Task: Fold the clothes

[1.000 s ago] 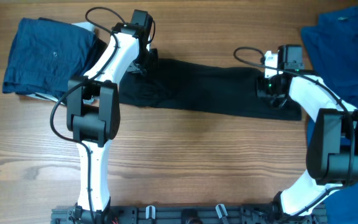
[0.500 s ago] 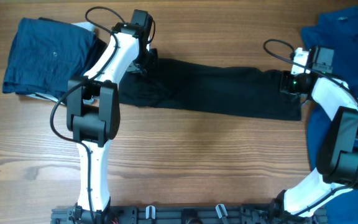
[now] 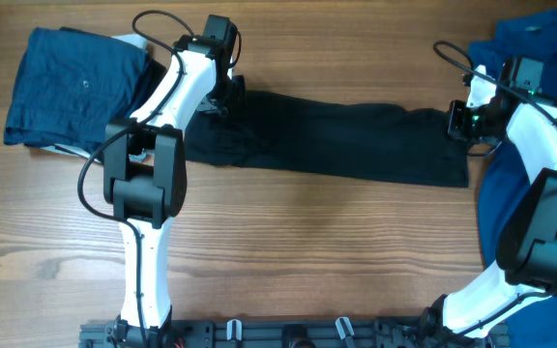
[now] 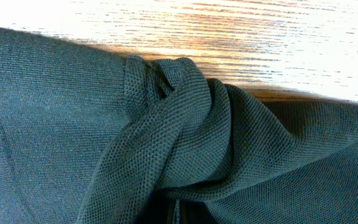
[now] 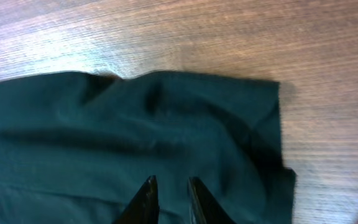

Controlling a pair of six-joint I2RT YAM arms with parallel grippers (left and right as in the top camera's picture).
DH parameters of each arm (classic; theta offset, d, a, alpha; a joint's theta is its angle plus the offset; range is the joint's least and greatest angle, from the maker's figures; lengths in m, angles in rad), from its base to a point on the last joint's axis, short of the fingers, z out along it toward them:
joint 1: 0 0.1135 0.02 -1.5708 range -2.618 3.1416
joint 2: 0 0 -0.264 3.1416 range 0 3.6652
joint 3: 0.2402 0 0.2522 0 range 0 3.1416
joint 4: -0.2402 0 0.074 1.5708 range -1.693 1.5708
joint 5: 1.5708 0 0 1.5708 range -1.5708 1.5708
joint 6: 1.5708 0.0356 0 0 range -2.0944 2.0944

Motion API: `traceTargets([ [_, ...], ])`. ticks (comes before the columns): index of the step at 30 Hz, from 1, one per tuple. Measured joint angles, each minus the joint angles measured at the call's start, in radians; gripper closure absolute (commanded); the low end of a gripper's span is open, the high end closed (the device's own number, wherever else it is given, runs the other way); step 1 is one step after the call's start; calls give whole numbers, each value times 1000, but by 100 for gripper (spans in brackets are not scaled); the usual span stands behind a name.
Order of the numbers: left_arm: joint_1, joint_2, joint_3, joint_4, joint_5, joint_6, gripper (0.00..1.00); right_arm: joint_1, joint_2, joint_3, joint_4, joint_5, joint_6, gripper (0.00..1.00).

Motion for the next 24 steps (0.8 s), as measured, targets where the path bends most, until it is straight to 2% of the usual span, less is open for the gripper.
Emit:
traceTargets([
  [3,0,0,0,0,-3,0,96,0,0,-106,89,-14,4,83],
  [7,0,0,0,-2,-6,0,96,4,-3,-202,189,100,42,83],
  [11,0,0,0,-3,-6,0,96,10,-16,-188,167,200,87,67],
  [13,0,-3,0,-3,-6,0,96,13,-55,-150,121,167,63,60],
  [14,2,-12,0,-5,-11,0,93,18,-104,-125,119,133,50,60],
  [16,6,-49,0,-5,-20,0,83,48,-190,-97,126,60,7,60],
  [18,17,-175,1,-2,-29,-3,55,218,-327,-55,126,-61,-88,60],
  [23,131,-458,21,-18,-29,-2,1,575,-238,-53,197,-80,-236,64],
  [24,171,-482,25,-26,-32,-8,1,613,-206,-53,218,-70,-252,64],
])
